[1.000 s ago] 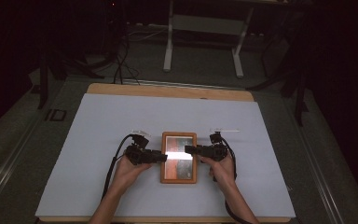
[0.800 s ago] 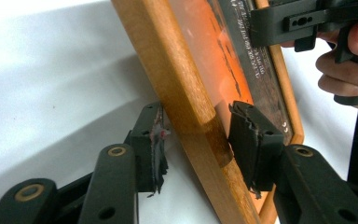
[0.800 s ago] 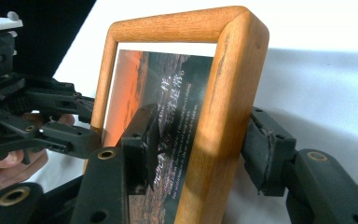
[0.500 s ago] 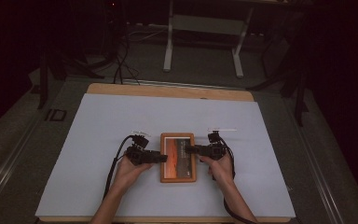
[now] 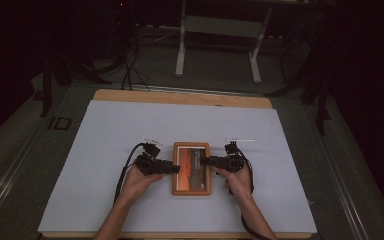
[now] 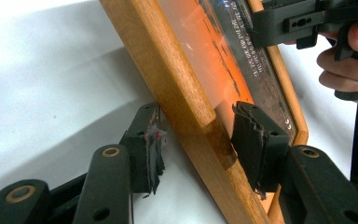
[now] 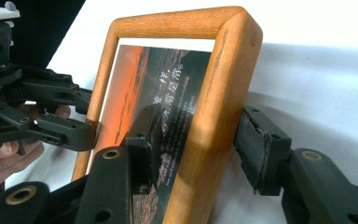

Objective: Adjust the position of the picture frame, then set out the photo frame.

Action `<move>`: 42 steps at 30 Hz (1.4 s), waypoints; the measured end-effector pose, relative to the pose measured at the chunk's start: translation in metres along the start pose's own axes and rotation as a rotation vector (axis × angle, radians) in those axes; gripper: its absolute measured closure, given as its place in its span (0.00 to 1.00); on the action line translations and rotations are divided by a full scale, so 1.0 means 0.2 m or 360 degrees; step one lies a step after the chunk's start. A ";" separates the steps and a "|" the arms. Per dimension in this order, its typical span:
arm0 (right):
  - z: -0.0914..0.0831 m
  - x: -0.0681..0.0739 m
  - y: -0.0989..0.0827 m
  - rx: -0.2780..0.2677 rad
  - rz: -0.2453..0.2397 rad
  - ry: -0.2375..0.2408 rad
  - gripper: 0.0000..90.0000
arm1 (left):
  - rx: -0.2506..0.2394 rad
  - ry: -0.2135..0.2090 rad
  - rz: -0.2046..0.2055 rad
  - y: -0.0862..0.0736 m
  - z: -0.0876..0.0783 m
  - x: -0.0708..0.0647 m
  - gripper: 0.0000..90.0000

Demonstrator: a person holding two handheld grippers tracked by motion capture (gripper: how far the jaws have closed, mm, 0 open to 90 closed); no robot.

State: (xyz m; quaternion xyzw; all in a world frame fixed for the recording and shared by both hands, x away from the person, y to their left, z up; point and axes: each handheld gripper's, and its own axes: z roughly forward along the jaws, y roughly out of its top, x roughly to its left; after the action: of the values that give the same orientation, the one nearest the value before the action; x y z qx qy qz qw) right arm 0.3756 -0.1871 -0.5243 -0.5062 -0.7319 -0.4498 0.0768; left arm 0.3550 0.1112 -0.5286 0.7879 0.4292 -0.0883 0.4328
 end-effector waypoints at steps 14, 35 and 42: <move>-0.04 0.00 -0.01 -0.0017 -0.0077 -0.0029 0.59 | 0.0016 0.0062 0.0100 0.01 0.00 -0.03 0.55; -0.10 0.22 0.12 -0.0059 -0.0634 -0.0384 0.64 | -0.0298 0.0311 0.0228 -0.13 -0.23 -0.13 0.53; -0.10 0.22 0.16 -0.0106 -0.0690 -0.0406 1.00 | -0.0369 0.0324 0.0270 -0.13 -0.26 -0.17 0.53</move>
State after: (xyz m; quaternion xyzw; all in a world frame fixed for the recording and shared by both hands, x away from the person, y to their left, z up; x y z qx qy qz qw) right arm 0.3737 -0.1698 -0.4705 -0.3923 -0.8118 -0.4121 -0.1313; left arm 0.3028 0.1363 -0.4948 0.7708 0.4100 0.0788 0.4811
